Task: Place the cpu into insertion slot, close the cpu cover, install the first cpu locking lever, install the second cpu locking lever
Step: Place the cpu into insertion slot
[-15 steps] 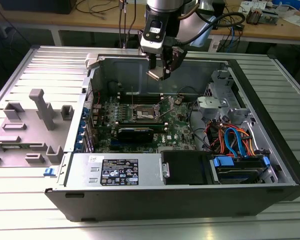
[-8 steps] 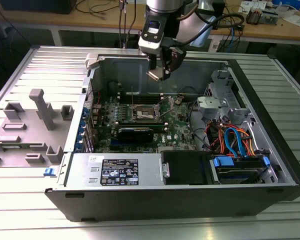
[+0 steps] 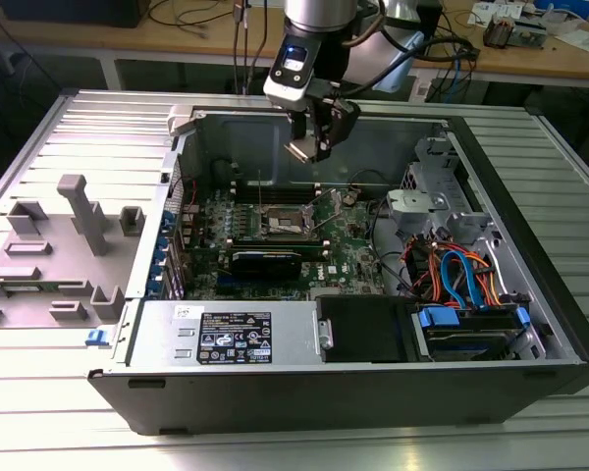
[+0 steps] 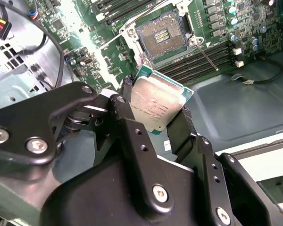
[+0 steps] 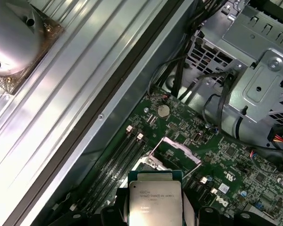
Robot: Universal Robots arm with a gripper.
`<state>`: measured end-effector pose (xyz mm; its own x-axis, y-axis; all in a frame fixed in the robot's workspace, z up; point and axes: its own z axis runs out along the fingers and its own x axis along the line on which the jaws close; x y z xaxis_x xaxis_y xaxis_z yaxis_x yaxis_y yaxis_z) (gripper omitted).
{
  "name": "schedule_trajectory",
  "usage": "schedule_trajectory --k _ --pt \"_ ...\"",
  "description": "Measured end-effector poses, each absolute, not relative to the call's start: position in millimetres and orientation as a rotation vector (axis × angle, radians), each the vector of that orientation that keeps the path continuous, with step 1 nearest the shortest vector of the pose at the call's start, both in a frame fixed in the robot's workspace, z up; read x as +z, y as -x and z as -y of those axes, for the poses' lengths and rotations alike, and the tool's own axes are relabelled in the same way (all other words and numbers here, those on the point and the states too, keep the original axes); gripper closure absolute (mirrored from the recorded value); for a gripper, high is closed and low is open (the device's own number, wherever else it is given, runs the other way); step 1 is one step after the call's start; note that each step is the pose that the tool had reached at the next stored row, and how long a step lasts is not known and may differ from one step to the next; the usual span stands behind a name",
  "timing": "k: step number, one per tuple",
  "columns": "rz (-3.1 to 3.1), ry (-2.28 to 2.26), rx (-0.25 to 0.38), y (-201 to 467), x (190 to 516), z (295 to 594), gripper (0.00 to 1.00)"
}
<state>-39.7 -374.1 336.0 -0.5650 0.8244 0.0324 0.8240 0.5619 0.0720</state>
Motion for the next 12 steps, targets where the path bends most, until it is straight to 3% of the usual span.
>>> schedule_trajectory --k 12 --pt "-2.681 -1.643 0.112 39.7 328.5 376.6 0.46"
